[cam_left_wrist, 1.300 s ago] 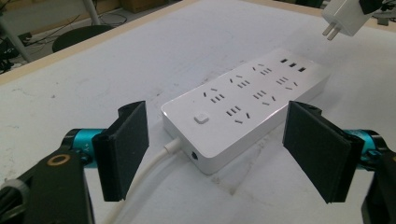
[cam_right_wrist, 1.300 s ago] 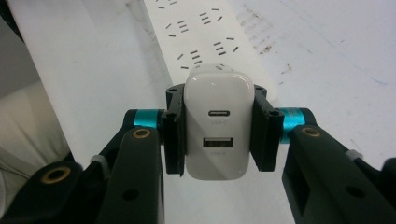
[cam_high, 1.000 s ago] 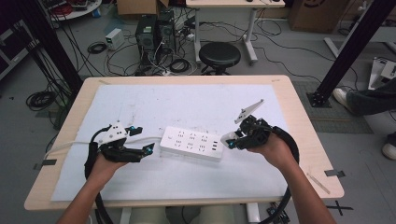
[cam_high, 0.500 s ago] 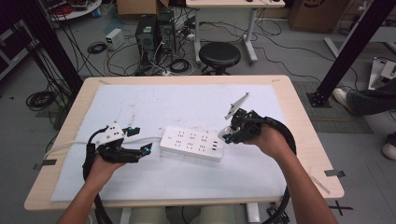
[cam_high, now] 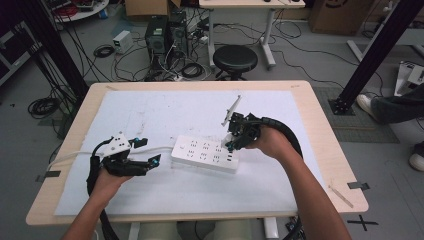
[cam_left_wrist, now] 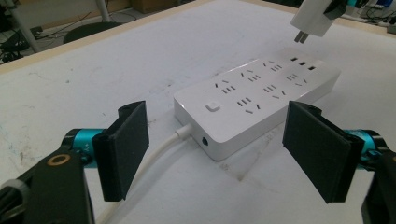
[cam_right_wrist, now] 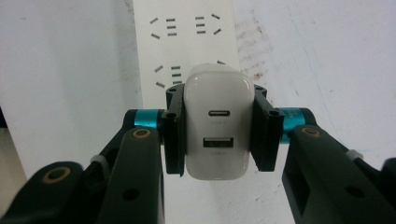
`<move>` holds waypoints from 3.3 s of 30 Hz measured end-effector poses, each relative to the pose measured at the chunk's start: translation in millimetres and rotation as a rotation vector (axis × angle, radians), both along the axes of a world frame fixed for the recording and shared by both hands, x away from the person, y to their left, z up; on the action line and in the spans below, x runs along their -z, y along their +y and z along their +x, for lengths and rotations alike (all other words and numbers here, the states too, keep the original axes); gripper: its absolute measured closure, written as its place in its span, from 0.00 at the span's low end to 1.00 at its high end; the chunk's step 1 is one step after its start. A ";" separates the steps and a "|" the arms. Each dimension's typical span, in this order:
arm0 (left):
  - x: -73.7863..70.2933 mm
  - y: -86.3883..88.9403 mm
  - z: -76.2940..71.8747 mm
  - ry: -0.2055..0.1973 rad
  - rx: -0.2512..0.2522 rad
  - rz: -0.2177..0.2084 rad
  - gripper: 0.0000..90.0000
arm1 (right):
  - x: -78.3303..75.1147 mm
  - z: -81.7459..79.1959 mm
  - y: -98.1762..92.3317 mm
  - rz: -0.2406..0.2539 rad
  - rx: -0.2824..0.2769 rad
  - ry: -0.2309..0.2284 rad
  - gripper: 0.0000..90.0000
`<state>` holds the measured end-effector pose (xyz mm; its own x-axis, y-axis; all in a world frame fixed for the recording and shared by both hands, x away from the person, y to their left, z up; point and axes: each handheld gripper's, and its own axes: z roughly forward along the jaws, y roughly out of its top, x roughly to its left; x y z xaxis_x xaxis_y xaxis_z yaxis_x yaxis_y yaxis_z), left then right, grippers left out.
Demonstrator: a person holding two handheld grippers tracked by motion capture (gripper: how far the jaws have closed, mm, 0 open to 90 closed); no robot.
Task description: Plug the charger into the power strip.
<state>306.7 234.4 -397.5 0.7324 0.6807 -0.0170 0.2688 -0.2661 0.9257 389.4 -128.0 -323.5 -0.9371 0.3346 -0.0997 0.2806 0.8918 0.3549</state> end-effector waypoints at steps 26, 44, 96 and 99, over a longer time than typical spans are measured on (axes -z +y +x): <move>9.2 9.5 1.0 0.021 -0.006 -0.016 0.25 | 23.2 26.4 46.3 -0.151 -0.067 0.082 0.71; 10.1 10.6 3.1 0.029 -0.005 -0.018 0.25 | 30.6 29.6 65.9 -0.259 -0.076 0.093 0.71; 4.1 22.5 6.2 0.024 -0.029 -0.027 0.25 | -3.6 11.1 -28.0 0.191 0.238 0.022 0.24; 2.1 24.3 8.1 0.024 -0.034 -0.035 0.25 | -5.3 1.1 -47.9 0.206 0.275 -0.011 0.24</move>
<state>314.8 258.7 -399.6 0.7082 0.7036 -0.0584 0.2995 -0.2244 0.9273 390.5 -175.9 -318.2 -0.8084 0.5884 -0.0136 0.4955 0.6928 0.5240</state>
